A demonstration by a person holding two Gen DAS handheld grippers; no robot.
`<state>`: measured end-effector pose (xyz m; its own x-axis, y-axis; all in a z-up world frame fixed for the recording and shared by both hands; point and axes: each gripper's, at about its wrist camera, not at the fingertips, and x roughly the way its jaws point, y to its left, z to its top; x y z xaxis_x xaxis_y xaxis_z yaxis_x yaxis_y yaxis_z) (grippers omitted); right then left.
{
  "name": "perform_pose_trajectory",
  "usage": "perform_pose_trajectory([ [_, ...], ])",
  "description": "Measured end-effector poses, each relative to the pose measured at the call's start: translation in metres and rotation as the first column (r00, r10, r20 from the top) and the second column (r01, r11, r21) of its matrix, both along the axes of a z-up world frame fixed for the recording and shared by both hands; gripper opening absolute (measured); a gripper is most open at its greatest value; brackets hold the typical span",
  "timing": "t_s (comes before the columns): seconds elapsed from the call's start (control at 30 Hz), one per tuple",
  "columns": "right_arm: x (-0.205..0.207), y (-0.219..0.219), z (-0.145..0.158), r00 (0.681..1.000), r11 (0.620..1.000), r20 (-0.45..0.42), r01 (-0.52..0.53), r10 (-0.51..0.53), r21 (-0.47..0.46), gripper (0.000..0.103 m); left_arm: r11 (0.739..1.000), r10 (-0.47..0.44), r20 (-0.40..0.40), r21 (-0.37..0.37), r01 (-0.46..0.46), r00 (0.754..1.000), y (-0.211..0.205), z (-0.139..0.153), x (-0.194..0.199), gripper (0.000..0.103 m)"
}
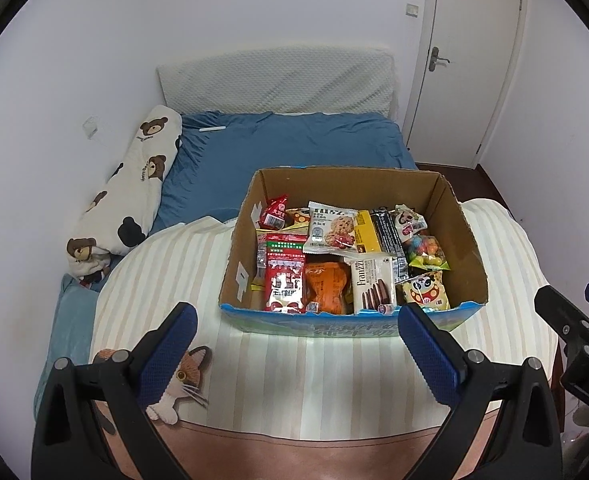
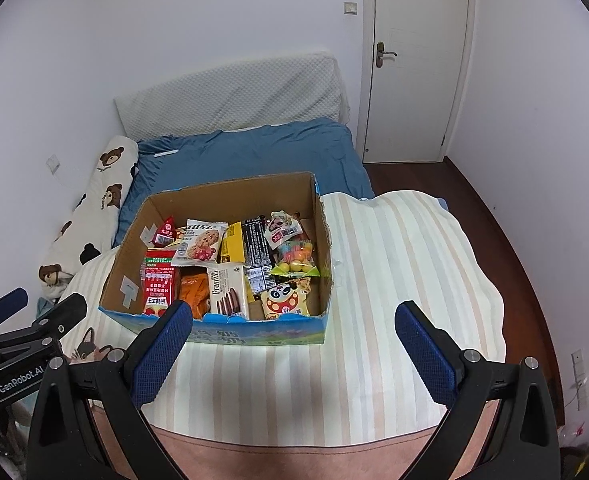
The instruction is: Organize snacks
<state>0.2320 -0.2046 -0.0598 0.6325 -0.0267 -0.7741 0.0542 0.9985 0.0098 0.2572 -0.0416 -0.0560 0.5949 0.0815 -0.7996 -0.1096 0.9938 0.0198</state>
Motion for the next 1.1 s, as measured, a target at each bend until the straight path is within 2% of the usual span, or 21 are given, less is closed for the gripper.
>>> perform_pose_trajectory([
  [1.1, -0.006, 0.000, 0.010, 1.000, 1.000, 0.014, -0.008, 0.008, -0.004, 0.103, 1.000, -0.020, 0.019, 0.001, 0.020, 1.000, 0.000, 0.009, -0.008, 0.103],
])
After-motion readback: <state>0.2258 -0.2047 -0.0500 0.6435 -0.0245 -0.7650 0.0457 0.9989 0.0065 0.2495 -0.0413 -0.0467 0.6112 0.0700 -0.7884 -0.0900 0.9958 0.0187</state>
